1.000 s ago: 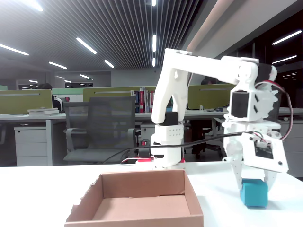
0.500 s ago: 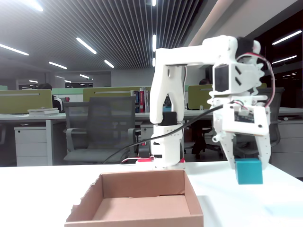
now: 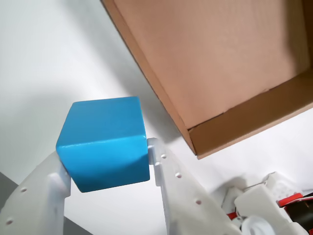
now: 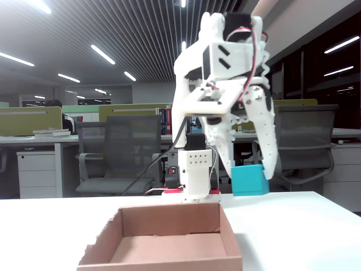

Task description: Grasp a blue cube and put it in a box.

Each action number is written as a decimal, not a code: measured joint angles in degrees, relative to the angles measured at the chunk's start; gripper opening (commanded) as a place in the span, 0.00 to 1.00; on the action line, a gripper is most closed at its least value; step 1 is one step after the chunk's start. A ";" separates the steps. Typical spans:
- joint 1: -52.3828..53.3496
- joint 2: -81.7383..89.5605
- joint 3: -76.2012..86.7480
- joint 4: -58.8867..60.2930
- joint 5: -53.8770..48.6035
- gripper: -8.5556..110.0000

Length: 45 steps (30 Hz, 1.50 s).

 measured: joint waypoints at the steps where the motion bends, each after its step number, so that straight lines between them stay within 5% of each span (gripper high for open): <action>1: 1.05 0.35 0.00 0.26 0.00 0.19; 21: 16.26 1.49 1.76 2.11 -3.60 0.19; 45: 17.84 -7.21 18.81 -16.35 -3.60 0.19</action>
